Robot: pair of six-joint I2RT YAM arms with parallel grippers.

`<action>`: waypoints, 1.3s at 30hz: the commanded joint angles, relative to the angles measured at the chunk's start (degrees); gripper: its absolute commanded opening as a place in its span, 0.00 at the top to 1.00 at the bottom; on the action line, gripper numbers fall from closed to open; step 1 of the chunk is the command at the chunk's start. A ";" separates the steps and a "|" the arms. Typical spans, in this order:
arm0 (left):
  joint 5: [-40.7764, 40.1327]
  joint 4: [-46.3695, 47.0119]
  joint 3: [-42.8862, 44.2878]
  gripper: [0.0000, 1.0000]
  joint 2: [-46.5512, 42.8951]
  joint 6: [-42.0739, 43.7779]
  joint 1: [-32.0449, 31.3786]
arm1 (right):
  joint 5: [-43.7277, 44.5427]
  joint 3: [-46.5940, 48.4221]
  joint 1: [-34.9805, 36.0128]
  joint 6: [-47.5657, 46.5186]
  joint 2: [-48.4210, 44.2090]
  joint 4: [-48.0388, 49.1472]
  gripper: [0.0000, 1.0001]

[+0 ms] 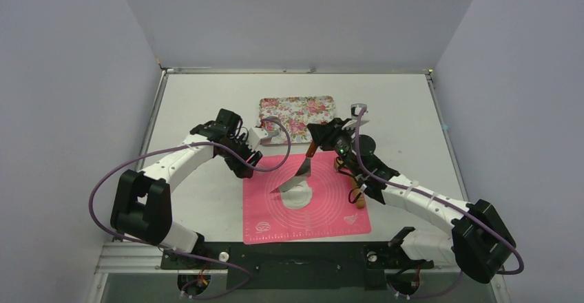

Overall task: Roll out the dumpling wrappers from the dough
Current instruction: Remove the dumpling wrapper from the work surface.

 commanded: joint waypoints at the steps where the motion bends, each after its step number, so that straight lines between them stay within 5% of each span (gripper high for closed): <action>1: 0.15 0.32 -0.19 0.48 -1.40 0.78 -0.31 | -1.21 -0.01 -0.52 -4.62 -0.13 -7.14 1.00; 39: 0.60 0.11 -0.06 0.48 -1.42 0.86 -0.30 | -3.02 5.93 -4.87 -4.12 -1.55 -8.73 1.00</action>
